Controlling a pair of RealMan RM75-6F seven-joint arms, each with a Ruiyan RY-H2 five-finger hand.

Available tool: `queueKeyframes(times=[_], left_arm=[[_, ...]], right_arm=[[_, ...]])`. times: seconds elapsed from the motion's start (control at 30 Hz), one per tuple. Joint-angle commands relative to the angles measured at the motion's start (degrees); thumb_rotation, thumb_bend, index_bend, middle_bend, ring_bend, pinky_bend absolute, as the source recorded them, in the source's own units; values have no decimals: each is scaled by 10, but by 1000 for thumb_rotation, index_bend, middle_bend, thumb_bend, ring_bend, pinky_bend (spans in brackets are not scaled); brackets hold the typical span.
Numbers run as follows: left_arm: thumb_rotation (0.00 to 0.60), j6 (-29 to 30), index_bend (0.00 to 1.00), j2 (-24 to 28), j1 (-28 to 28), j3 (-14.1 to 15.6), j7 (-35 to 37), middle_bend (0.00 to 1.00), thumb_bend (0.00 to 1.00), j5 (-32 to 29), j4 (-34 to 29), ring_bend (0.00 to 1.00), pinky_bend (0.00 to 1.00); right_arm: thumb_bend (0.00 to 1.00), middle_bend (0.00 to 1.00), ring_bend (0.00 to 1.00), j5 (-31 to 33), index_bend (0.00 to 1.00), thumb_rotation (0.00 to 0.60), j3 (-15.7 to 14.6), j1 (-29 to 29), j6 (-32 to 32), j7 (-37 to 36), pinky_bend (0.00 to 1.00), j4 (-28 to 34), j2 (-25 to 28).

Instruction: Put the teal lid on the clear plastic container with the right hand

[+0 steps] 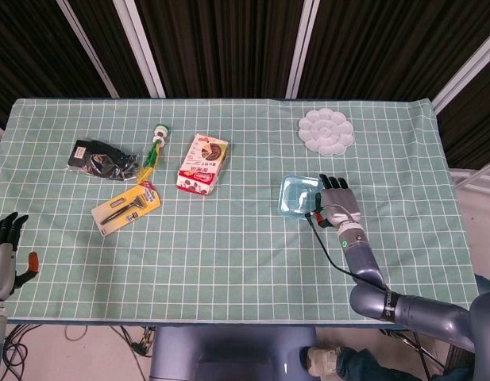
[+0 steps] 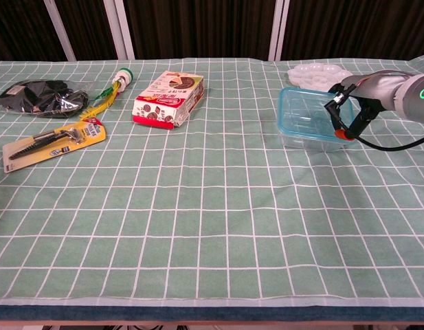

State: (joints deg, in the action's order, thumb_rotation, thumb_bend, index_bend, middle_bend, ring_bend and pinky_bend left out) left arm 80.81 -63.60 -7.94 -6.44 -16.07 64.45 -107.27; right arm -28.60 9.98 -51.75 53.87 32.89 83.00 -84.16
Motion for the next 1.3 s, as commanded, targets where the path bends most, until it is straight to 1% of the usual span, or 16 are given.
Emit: queueKeyframes(times=[0.03,0.17,0.3,0.5,0.6,0.83,0.93,1.3], left_arm=[[600,0,85,1,0,0,1,0,542,0,-1,0,0],[600,-2,85,1,0,0,1,0,542,-2,-1,0,0],[600,-4,85,3,-1,-1,2,0,542,-5,-2,0,0],[600,-4,85,5,-2,-3,5,0,542,-7,-4,0,0],[600,-4,85,6,-1,-2,5,0,542,-6,-5,0,0],[600,-6,85,6,-2,-2,6,0,542,-9,-4,0,0],[600,-7,85,6,-3,-3,6,0,542,-11,-4,0,0],[600,-8,85,7,-4,-3,6,0,542,-15,-5,0,0]], right_arm=[[455,30,0,-5,610,600,11,-4,8,-2,0,3,3],[454,30,0,-15,611,600,31,-12,23,-5,0,3,5],[455,30,0,-15,610,600,49,-23,28,-5,0,-14,-1],[454,28,0,19,610,600,65,-51,-9,7,0,-89,-31],[455,28,0,31,611,600,68,-61,-22,13,0,-128,-49],[455,28,0,53,611,600,64,-72,-53,26,0,-191,-73],[455,28,0,61,611,600,62,-71,-64,28,0,-207,-78],[454,28,0,70,611,600,55,-66,-83,33,0,-228,-87]])
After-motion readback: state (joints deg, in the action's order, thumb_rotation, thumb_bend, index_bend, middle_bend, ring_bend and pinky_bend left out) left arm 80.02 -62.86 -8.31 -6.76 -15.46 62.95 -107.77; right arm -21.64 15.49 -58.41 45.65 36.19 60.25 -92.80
